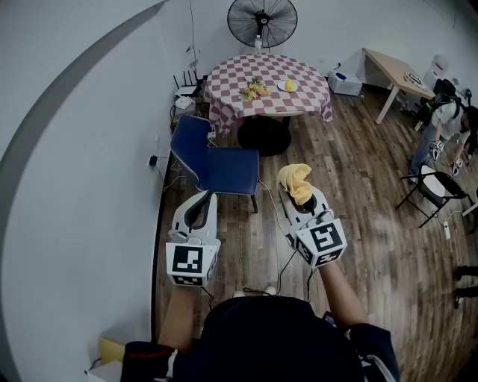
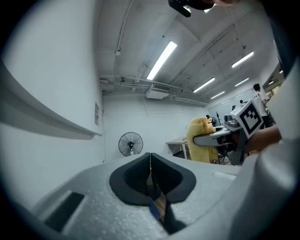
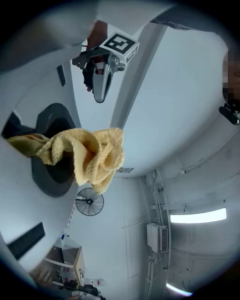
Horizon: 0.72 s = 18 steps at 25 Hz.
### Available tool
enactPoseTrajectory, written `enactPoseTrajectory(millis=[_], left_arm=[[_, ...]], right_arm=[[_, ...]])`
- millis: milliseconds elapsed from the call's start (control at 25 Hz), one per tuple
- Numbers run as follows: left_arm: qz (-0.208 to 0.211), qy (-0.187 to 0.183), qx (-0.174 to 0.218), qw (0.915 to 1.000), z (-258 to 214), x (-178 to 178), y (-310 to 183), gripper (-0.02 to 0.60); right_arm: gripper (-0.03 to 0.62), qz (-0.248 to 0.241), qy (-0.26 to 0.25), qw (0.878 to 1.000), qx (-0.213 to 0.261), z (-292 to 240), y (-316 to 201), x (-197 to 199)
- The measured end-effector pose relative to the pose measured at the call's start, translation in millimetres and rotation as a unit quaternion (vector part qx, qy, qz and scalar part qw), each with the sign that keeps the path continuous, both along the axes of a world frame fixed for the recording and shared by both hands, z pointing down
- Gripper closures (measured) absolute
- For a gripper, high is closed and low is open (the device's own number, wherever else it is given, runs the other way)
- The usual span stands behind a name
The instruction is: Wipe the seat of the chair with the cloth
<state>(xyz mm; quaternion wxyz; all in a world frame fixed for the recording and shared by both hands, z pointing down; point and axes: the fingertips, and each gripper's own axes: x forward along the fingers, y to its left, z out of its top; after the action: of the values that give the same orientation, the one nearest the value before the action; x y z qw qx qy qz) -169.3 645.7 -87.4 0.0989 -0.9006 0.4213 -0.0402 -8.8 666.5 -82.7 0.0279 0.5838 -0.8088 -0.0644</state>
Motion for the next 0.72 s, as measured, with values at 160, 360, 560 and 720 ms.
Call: enactPoseTrajectory(millis=[160,360,560,720], left_arm=[[0.0,0.0,-0.001,1.0,1,9,0,0.563],[-0.001,-0.003,-0.003,1.0,1,14,1,0.563],[-0.012,-0.014,-0.009,0.9998,9,21,1,0.563],[-0.018,-0.019,-0.011,0.9996,14,34,2,0.563]], right_arm=[[0.545,0.001,-0.008,1.0,0.001,0,0,10],[0.545,-0.003,-0.017,1.0,0.001,-2,1,15],[0.545,-0.009,-0.015,1.0,-0.002,1,0,24],[0.545,-0.013,-0.014,1.0,-0.003,6,2,36]])
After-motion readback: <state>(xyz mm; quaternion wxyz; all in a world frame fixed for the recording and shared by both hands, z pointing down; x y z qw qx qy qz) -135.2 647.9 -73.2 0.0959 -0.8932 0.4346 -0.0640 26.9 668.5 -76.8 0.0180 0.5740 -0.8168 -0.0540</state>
